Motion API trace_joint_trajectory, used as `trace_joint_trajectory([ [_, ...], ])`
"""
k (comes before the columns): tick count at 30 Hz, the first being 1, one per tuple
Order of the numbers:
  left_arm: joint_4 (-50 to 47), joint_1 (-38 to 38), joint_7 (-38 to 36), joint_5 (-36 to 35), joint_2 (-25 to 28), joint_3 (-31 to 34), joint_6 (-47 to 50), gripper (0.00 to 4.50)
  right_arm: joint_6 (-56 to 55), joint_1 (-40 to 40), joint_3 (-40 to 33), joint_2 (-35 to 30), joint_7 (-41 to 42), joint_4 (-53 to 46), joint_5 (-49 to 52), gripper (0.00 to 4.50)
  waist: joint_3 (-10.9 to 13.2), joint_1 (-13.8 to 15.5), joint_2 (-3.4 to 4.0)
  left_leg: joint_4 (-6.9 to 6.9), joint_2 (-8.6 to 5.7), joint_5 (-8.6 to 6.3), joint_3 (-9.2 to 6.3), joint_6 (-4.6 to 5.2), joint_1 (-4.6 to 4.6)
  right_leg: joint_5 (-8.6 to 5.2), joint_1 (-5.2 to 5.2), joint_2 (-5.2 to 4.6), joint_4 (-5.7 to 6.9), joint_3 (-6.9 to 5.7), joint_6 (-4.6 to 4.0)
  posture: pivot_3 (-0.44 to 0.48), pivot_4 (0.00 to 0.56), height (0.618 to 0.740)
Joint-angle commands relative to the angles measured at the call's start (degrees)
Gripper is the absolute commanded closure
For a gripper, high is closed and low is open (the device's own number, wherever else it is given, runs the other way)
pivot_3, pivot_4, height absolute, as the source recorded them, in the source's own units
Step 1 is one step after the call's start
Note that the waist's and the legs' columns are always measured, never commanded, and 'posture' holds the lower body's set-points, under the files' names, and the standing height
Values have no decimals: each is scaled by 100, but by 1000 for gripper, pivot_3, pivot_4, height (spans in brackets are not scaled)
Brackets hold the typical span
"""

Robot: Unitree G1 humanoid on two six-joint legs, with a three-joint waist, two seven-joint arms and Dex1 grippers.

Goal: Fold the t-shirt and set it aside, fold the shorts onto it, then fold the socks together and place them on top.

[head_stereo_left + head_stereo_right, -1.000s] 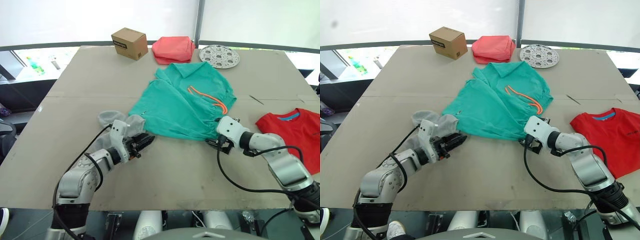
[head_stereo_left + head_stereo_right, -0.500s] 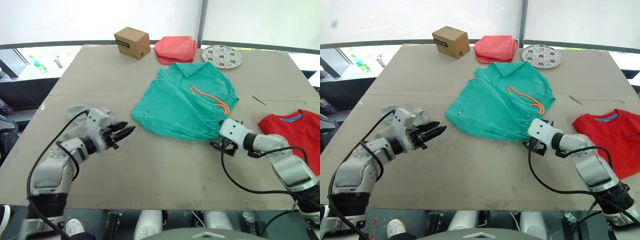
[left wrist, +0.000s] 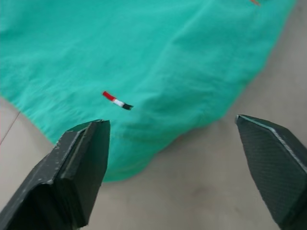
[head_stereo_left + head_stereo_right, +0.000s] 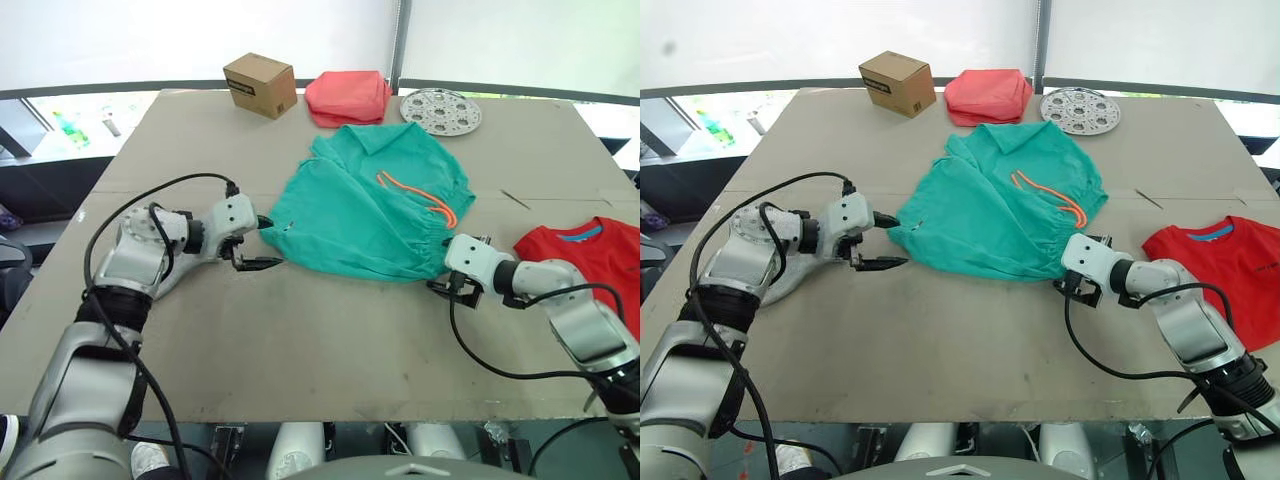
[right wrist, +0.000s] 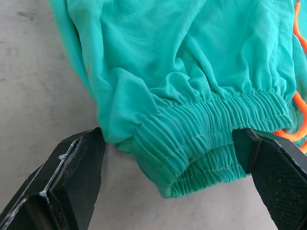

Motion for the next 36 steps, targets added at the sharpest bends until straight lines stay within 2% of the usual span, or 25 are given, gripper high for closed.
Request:
trace_joint_trajectory([
  [1, 627, -402, 120, 388, -115, -72, -848, 13, -41, -111, 10, 3, -6, -79, -131, 0, 0, 0, 0, 1, 0, 0, 0, 1, 0, 0, 0, 0, 0, 0, 0, 0, 150, 740],
  [5, 1342, -713, 610, 984, -363, -303, -1765, 13, -90, -146, 92, -19, -7, -45, -316, 0, 0, 9, -1, 3, -1, -1, 3, 3, 0, 1, 1, 0, 1, 3, 2, 0, 150, 740],
  [9, 1965, -767, 1066, 1512, -594, -584, -2541, 1049, -287, -228, 237, -83, -5, 206, -590, 1123, -4, 16, 2, 4, 0, -1, 7, 3, 5, 2, 2, 0, 5, 5, 3, 0, 150, 740],
  [10, 2049, -774, 1126, 1556, -634, -598, -2620, 1719, -321, -227, 260, -102, 13, 231, -627, 1759, -6, 21, 4, 4, -1, -1, 7, 4, 7, 2, 3, 0, 6, 5, 3, 0, 150, 740],
  [12, 2127, -751, 1029, 1511, -688, -577, -2708, 2457, -354, -246, 230, -124, 58, 254, -632, 2554, -7, 41, 6, 9, -1, -1, 8, 6, 8, 2, 4, -1, 6, 6, 4, 0, 150, 740],
  [14, 2137, -714, 830, 1376, -713, -508, -2709, 3487, -367, -254, 162, -143, 95, 250, -611, 3591, -7, 64, 6, 17, -1, -3, 8, 9, 8, 2, 2, -2, 6, 6, 4, 0, 150, 740],
  [15, 2054, -659, 522, 1154, -703, -408, -2581, 4034, -342, -235, 92, -185, 150, 177, -557, 4162, -7, 76, 6, 20, -2, -4, 8, 11, 8, 1, 3, -3, 6, 7, 3, 0, 150, 740],
  [16, 1983, -614, 307, 1002, -692, -338, -2490, 4451, -325, -210, 40, -217, 192, 116, -521, 4498, -7, 77, 6, 21, -2, -5, 9, 13, 7, 1, 2, -4, 6, 8, 2, 0, 150, 740],
  [20, 546, 58, -1413, -231, -184, 55, -933, 4451, 101, 64, -509, -564, 821, -738, 212, 4498, -6, 46, 6, 20, 1, -6, 10, 13, 0, 2, 0, -2, 9, 12, 2, 0, 150, 740],
  [22, -734, 625, -1838, -950, 381, 53, 318, 4451, 582, 185, -908, -736, 1109, -1239, 742, 4498, -3, -54, 3, 11, 6, 6, 8, -11, -2, 2, -5, 1, 10, 11, 3, 0, 150, 740],
  [24, -1604, 977, -1918, -1439, 764, 72, 1206, 4451, 988, 257, -1168, -853, 1277, -1560, 1139, 4498, -1, -61, 0, 2, 10, 6, 2, -13, -1, 1, -6, 0, 9, 22, 5, 0, 150, 740],
  [28, -3550, 1863, -1918, -3566, 2621, 140, 3098, 4451, 2892, 468, -2546, -1514, 2035, -2675, 3025, 4498, 18, -55, -1, -2, 16, -8, -26, 7, -6, 0, -7, -11, 8, 32, 3, 0, 150, 740],
  [31, -3994, 1994, -1918, -5222, 3826, 473, 4446, 4451, 4003, 202, -3708, -2039, 2516, -2883, 4532, 4498, 62, -24, 20, -10, 10, -15, -40, 1, 1, -25, 1, -26, -13, 16, -13, 0, 150, 740],
  [32, -3955, 1876, -1918, -5534, 4003, 539, 4715, 4451, 4237, -4, -3953, -2110, 2507, -2802, 4941, 4498, 66, 1, 24, -3, 5, -17, -43, -2, 7, -26, 6, -35, -10, 12, -12, 0, 150, 740],
  [33, -3821, 1656, -1918, -5556, 3969, 554, 4798, 4451, 4345, -220, -4057, -2149, 2412, -2683, 5175, 4498, 63, 15, 28, 1, -1, -27, -46, -18, 8, -29, 8, -43, -13, 6, -8, 0, 150, 740],
  [35, -3547, 1085, -1918, -5117, 3559, 397, 4758, 4451, 4261, -597, -3829, -2136, 2075, -2422, 5150, 4498, 63, 46, 36, 2, -7, -29, -45, -20, 13, -30, 13, -53, -18, -3, -6, 0, 150, 740],
  [36, -3358, 700, -1830, -4692, 3156, 258, 4622, 4451, 4028, -827, -3442, -2067, 1772, -2224, 4811, 4498, 60, 73, 42, 2, -11, -29, -45, -20, 14, -30, 14, -58, -19, -8, -6, 0, 150, 740],
])
